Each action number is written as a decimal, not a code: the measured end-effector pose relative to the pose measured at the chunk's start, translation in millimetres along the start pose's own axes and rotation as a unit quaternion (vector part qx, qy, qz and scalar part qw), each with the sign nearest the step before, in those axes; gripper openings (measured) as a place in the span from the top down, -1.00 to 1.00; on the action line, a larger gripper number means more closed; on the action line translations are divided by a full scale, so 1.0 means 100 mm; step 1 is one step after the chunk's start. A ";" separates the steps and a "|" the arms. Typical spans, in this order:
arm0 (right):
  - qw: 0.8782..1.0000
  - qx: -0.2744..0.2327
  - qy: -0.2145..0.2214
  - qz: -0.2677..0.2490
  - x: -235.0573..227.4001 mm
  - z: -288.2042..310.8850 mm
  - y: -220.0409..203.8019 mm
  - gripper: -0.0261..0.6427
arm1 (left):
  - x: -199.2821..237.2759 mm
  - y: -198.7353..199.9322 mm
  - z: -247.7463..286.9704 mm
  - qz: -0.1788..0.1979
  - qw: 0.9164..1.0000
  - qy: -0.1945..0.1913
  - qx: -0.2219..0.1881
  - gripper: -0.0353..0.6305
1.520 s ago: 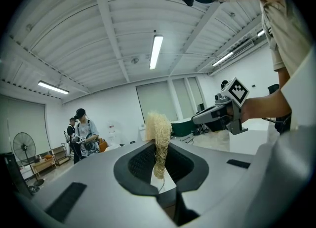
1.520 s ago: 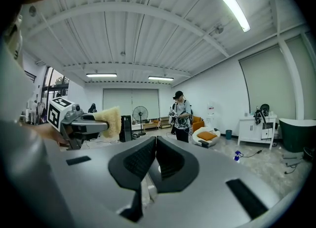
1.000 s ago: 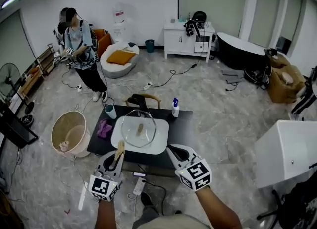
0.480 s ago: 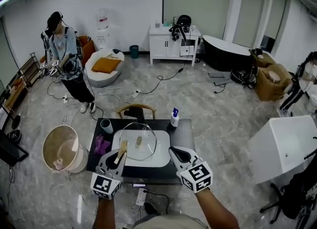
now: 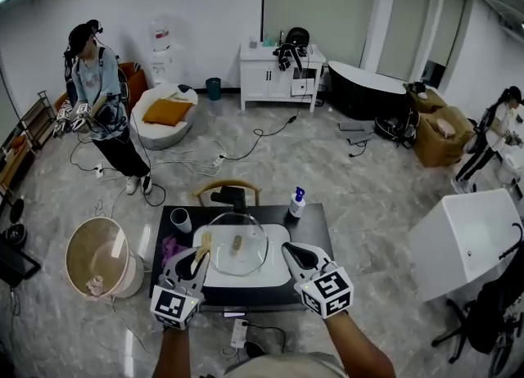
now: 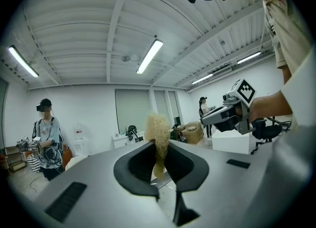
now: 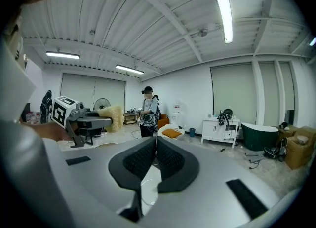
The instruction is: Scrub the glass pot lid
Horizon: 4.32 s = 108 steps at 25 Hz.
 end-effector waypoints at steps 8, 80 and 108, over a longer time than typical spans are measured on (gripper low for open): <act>1.000 0.016 -0.008 -0.001 0.09 0.31 -0.06 0.85 | 0.34 -0.31 -0.05 -0.016 1.000 0.004 0.006 0.77; 0.975 0.187 0.077 0.095 -1.94 2.14 -2.18 0.85 | -0.32 -3.74 3.11 -0.153 0.935 -0.023 0.319 0.77; 0.971 0.197 0.093 0.094 -1.82 2.37 -2.23 0.85 | 0.73 -3.96 2.38 -0.162 0.917 0.092 0.352 0.77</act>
Point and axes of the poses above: the fingertips, and each gripper's own axes: z forward along the fingers, x to its left, y out of its top, the point moved 9 cm from there along -z, backward along the fingers, and after that the axes turned 1 degree about z, right-handed, at the moved point
